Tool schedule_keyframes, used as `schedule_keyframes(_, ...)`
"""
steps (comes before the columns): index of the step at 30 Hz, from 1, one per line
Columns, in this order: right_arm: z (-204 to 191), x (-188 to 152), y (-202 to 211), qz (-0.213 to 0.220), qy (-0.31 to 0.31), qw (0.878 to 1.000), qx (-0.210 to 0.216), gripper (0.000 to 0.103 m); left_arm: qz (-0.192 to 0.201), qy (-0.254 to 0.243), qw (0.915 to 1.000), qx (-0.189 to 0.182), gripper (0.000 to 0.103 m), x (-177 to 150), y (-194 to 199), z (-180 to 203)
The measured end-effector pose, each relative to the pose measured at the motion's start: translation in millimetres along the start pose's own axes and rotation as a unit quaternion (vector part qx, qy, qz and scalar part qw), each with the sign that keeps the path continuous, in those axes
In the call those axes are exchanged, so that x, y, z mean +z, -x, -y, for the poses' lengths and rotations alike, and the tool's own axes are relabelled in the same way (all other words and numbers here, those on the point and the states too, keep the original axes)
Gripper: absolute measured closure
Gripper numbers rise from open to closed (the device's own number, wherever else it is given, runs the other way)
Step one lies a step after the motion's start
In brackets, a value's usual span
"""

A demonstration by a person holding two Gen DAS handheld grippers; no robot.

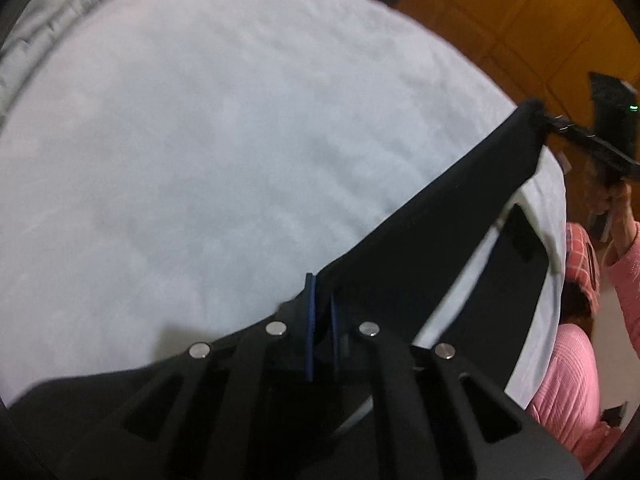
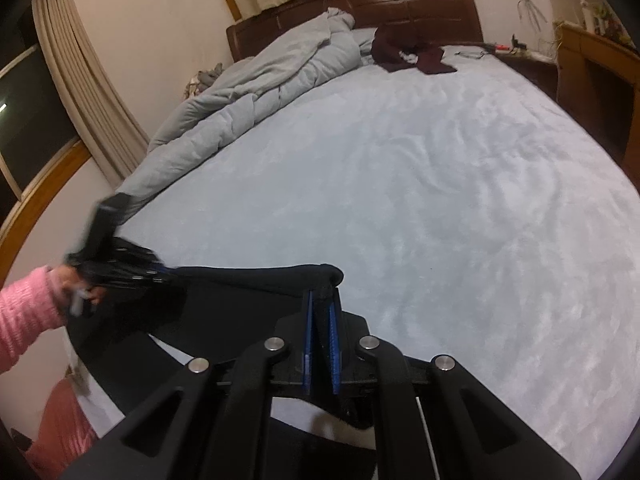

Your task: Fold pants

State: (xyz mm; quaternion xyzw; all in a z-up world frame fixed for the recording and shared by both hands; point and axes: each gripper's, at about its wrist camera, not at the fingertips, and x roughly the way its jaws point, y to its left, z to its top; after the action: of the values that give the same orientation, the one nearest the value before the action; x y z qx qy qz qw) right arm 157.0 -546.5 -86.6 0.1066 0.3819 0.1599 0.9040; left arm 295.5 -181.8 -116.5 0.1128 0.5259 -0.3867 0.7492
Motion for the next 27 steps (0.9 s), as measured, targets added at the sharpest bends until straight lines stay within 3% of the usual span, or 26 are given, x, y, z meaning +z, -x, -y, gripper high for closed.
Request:
schedule_keyframes(4, -11, -23, 10, 0.016, 0.024, 0.999, -0.022, 0.096, 0.044, -0.032, 0.9968, 0.060, 0.099, -38, 35, 53)
schedule_keyframes(11, -28, -88, 18, -0.026, 0.052, 0.997, -0.045, 0.094, 0.022, -0.047, 0.9932, 0.104, 0.097, -100, 30, 99)
schedule_keyframes(14, -26, -120, 20, -0.052, 0.036, 0.997, -0.044, 0.095, 0.016, -0.042, 0.9924, 0.114, 0.097, -123, 22, 105)
schedule_keyframes(19, -15, -151, 24, -0.071, -0.001, 0.996, -0.049, 0.095, 0.028, -0.052, 0.9883, 0.141, 0.097, -150, 14, 127)
schedule_keyframes(22, -15, -163, 24, -0.086, -0.019, 0.995, -0.040, 0.094, 0.015, -0.073, 0.9841, 0.161, 0.096, -166, 0, 137)
schedule_keyframes(25, -13, -166, 29, -0.099, -0.045, 0.994, -0.026, 0.082, 0.021, -0.070, 0.9823, 0.173, 0.095, -170, -8, 137)
schedule_keyframes(26, -12, -166, 31, -0.102, -0.058, 0.993, -0.019, 0.067, 0.023, -0.056, 0.9839, 0.168, 0.095, -168, -8, 133)
schedule_keyframes(27, -10, -164, 36, -0.101, -0.078, 0.992, -0.005, 0.059, 0.023, -0.040, 0.9856, 0.163, 0.095, -165, -6, 130)
